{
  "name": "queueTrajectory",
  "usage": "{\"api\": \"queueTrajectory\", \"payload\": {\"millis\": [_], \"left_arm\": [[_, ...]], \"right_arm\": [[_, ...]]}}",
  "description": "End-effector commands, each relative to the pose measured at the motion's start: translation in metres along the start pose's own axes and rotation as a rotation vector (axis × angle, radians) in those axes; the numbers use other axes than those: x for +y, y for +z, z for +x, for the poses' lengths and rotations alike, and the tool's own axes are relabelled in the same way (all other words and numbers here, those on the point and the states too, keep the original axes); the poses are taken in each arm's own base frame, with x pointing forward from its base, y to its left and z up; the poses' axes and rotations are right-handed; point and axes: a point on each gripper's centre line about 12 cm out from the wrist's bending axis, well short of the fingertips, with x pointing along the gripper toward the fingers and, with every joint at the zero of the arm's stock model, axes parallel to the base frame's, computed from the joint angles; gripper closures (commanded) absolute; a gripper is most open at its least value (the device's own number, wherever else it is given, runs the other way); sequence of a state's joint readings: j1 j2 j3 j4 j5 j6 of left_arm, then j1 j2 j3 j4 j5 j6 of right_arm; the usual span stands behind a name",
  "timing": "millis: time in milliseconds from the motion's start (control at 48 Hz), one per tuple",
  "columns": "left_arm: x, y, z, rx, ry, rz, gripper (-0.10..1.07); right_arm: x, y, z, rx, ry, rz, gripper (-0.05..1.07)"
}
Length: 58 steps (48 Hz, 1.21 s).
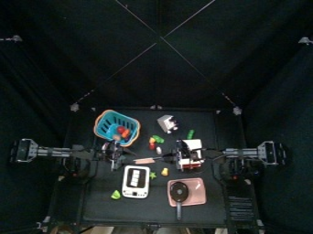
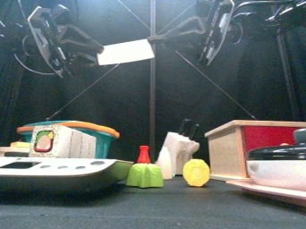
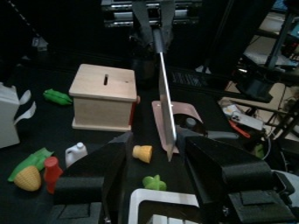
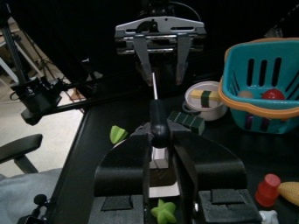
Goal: Grab cleaver with other hand
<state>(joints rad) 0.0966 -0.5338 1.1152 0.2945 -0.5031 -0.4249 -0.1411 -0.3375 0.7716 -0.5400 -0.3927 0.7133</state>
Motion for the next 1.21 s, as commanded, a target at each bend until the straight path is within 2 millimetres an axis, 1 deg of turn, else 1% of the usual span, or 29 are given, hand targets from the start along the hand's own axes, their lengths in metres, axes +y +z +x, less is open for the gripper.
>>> {"api": "queueTrajectory", "payload": {"millis": [0, 229, 542, 625, 917, 1188], "left_arm": [[-0.003, 0.008, 0.005, -0.040, -0.018, -0.003, 0.17], [0.000, 0.004, 0.007, -0.031, 0.001, -0.034, 0.21], [0.004, 0.006, 0.008, -0.038, 0.012, -0.036, 0.45], [0.004, 0.006, 0.008, -0.039, 0.012, -0.035, 0.48], [0.005, 0.004, 0.007, -0.035, 0.013, -0.021, 0.52], [0.005, 0.003, 0.005, -0.031, 0.010, 0.039, 0.70]], "right_arm": [[0.001, 0.017, -0.001, -0.049, 0.005, -0.005, 0.51], [0.000, 0.016, 0.000, -0.045, 0.003, -0.003, 0.51], [-0.003, 0.007, 0.006, -0.019, -0.003, 0.003, 0.51], [-0.004, 0.005, 0.008, -0.013, -0.004, 0.006, 0.51], [-0.004, 0.001, 0.008, -0.002, -0.005, 0.004, 0.51], [-0.003, -0.005, 0.007, 0.018, -0.006, 0.004, 0.52]]}}
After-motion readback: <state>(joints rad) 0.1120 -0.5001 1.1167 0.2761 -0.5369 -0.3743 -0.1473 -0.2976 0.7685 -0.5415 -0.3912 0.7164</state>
